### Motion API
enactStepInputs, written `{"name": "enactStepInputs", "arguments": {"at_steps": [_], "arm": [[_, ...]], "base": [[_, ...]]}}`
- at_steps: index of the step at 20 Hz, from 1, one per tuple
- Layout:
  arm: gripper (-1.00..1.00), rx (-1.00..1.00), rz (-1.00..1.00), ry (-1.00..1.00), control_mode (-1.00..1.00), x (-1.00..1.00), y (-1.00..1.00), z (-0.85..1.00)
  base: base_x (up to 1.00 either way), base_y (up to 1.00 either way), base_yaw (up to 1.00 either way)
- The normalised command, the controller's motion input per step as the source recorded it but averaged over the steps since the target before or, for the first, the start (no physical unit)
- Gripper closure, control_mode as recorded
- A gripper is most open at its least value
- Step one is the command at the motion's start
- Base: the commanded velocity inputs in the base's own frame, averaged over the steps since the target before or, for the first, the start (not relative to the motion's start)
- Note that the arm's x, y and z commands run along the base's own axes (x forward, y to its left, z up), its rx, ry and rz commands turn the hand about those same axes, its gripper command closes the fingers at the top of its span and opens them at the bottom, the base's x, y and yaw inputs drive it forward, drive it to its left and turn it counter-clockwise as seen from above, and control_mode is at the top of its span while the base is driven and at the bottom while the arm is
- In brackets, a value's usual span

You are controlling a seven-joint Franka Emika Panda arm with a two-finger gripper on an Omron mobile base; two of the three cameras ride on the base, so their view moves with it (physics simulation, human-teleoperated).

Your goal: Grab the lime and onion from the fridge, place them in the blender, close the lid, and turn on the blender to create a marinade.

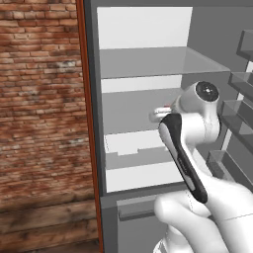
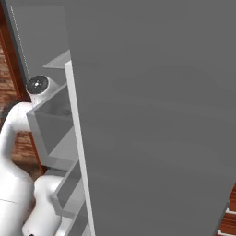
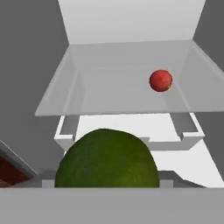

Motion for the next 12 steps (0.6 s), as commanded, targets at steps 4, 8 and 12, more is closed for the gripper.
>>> {"name": "enactStepInputs", "arguments": {"at_steps": [4,8,12], "arm": [[1.0,-0.01,0.15,0.28,-1.0,-1.0,0.48,0.6],[1.0,-0.04,0.03,0.19,-1.0,-1.0,0.14,0.25],[1.0,-0.01,-0.02,0.0,-1.0,-1.0,-0.06,0.26]], "base": [[0.0,0.0,0.0],[0.0,0.0,0.0],[0.0,0.0,0.0]]}}
